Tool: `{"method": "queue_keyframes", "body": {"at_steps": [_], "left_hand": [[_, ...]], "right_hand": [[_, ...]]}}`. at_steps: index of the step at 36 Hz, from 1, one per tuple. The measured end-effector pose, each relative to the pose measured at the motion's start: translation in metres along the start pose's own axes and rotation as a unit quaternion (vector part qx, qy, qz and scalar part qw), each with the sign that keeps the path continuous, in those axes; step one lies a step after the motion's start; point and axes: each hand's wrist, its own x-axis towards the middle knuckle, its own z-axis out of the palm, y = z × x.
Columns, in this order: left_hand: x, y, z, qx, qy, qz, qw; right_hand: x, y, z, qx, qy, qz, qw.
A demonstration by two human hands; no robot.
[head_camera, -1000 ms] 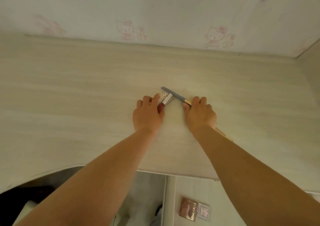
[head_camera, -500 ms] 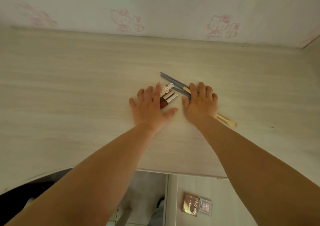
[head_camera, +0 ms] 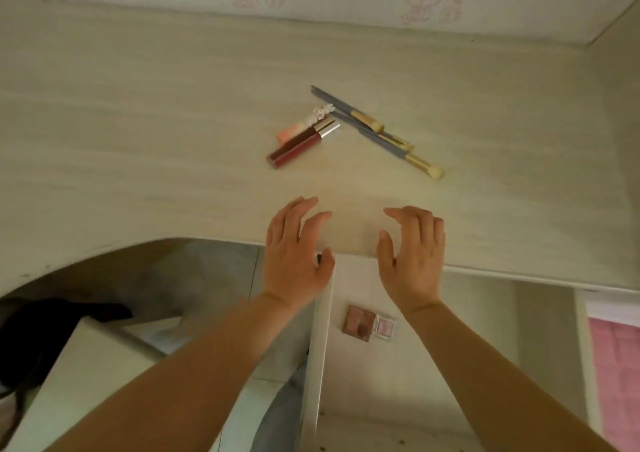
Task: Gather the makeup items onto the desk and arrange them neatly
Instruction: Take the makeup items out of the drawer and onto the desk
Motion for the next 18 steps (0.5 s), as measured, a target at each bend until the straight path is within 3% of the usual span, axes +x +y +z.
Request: {"method": "queue_keyframes", "body": {"at_steps": [5,8,12,18], "left_hand": [[-0.076,0.018,0.011,0.014,-0.061,0.016,0.998],[-0.105,0.025,0.022,0.069,-0.142,-0.076,0.985],[-0.128,0.036,0.036,0.08,-0.226,-0.188,0.953],[-0.135,0.054,0.053,0.026,-0.183,-0.264,0.947]], "right_hand": [[-0.077,0.018,-0.009,0.007,-0.055,0.014,0.998],[-0.117,0.033,-0.009,-0.003,-0.149,0.068,0.986],[-0.142,0.051,-0.004,-0.069,-0.32,0.113,0.938],[-0.147,0.064,0.02,-0.144,-0.421,0.094,0.891]]}}
